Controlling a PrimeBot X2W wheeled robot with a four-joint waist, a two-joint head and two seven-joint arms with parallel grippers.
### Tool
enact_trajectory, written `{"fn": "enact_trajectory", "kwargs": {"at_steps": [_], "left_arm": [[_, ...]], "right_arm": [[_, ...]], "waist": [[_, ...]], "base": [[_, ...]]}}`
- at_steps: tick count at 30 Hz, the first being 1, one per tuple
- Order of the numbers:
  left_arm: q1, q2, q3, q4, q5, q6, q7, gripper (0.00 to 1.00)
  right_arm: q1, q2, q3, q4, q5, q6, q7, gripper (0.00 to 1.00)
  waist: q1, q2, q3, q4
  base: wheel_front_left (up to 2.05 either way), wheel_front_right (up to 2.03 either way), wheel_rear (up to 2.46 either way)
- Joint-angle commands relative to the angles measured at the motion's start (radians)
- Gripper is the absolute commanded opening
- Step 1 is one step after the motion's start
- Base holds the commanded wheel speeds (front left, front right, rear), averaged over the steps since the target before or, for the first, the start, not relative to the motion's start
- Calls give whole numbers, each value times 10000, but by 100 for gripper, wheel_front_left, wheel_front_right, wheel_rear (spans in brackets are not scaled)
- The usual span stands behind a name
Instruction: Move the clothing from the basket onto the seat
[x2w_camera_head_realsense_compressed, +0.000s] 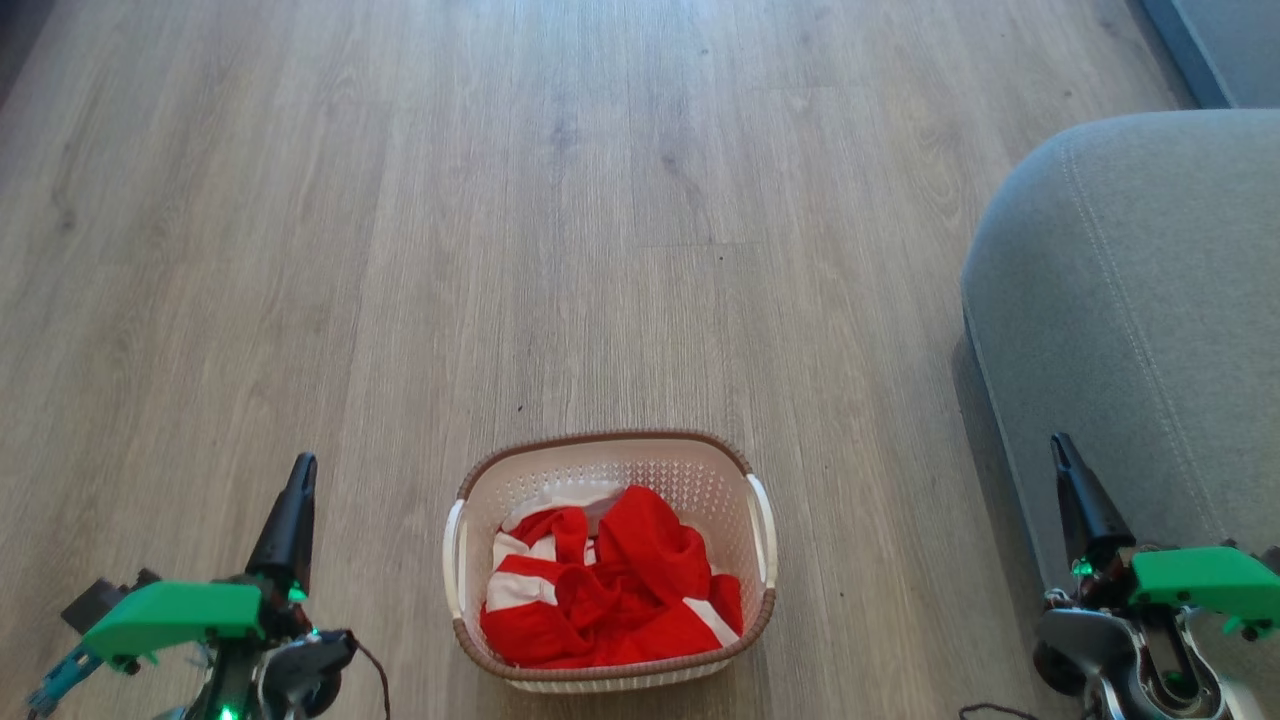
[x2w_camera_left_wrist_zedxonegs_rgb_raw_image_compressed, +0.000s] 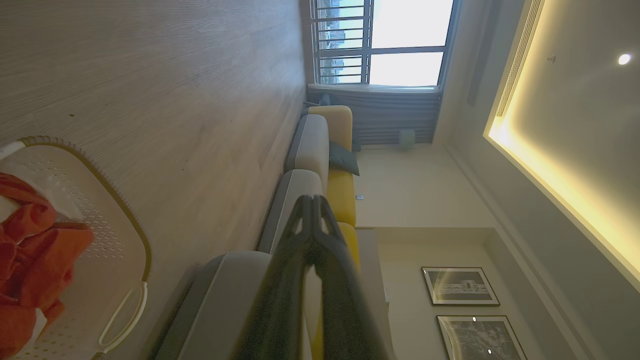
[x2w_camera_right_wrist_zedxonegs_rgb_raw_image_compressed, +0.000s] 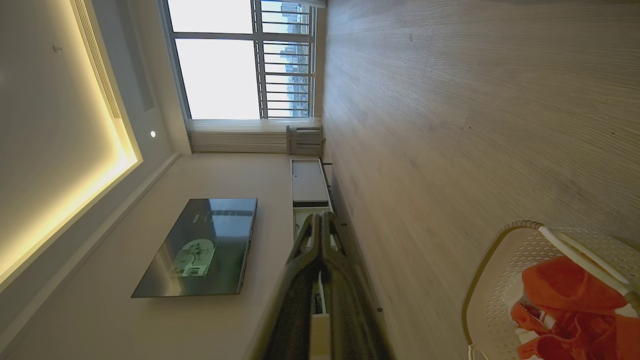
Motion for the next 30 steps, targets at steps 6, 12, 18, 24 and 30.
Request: {"fn": "enact_trajectory", "kwargs": {"at_steps": [6, 12, 18, 24, 30], "left_arm": [[-475, 89, 335, -335, -62, -19, 72, 0], [0, 0, 0, 0, 0, 0, 0, 100], [60, -10, -71, 125, 25, -1, -147, 100], [80, -6, -137, 92, 64, -1, -297, 100], [86, -1, -173, 100, 361, -2, -473, 100]], "right_arm": [[-558, -39, 175, -386, 62, 31, 28, 0], [0, 0, 2, 6, 0, 0, 0, 100], [25, 6, 128, 140, -64, -3, -122, 100], [-13, -23, 269, 146, -237, -1, -284, 100], [-85, -73, 319, 191, -923, 1, -467, 100]], "waist": [[0, -1, 0, 0], [0, -1, 0, 0], [0, -1, 5, 3], [0, -1, 7, 6], [0, -1, 6, 21]], "base": [[0, 0, 0], [0, 0, 0], [0, 0, 0], [0, 0, 0], [0, 0, 0]]}}
